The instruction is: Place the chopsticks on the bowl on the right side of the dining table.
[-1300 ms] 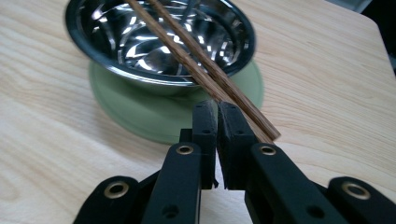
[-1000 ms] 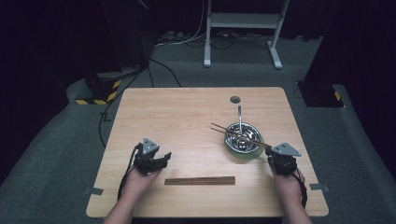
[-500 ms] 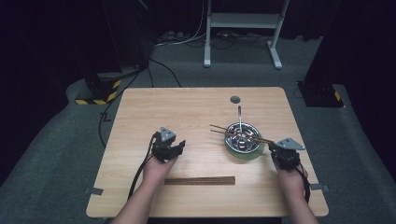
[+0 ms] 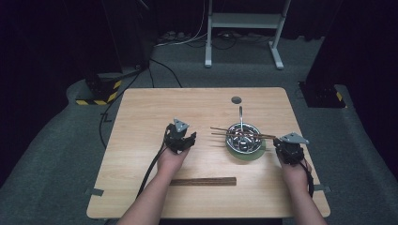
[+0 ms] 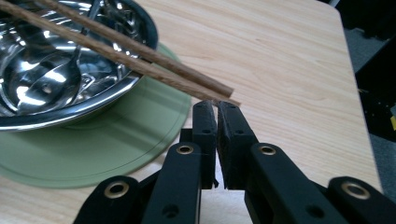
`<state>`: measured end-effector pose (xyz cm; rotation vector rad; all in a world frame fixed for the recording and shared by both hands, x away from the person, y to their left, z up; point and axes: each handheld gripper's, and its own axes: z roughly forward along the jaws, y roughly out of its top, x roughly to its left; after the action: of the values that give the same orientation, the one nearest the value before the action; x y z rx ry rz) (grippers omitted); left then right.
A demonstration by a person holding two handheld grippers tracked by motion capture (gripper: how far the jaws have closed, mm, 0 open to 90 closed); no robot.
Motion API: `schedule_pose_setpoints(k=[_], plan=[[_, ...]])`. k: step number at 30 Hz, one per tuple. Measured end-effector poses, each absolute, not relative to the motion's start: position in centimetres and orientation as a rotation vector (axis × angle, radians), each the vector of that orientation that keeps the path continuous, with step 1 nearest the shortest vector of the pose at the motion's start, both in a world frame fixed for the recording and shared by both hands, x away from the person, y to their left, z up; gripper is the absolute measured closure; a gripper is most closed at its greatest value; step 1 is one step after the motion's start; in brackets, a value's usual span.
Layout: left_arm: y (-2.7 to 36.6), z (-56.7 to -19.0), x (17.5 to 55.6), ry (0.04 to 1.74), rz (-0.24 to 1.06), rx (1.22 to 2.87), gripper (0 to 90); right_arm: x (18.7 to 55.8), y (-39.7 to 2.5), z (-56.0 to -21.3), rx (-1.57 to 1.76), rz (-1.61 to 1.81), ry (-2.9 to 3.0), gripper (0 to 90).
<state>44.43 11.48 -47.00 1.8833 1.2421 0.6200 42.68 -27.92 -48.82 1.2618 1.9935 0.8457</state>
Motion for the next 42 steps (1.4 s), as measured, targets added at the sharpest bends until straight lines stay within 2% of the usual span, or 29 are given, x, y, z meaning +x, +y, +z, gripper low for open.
schedule_pose_setpoints(k=[16, 23, 28, 42], plan=[[8.1, -48.0, 47.2, 1.263, 0.668, 1.851, 58.3, 43.6, -30.6, -47.9, 1.282, 0.834, 1.956, 85.3], [6.9, -49.1, 49.5, 1.296, 0.628, 1.861, 57.0, 44.5, -30.5, -48.8, 1.289, 0.82, 1.978, 84.0], [6.3, -49.2, 49.6, 1.27, 0.583, 1.865, 56.5, 44.7, -30.2, -48.9, 1.277, 0.826, 1.99, 84.0], [6.4, -48.7, 48.2, 1.223, 0.578, 1.867, 57.6, 44.2, -29.2, -48.8, 1.238, 0.83, 2.004, 83.6]])
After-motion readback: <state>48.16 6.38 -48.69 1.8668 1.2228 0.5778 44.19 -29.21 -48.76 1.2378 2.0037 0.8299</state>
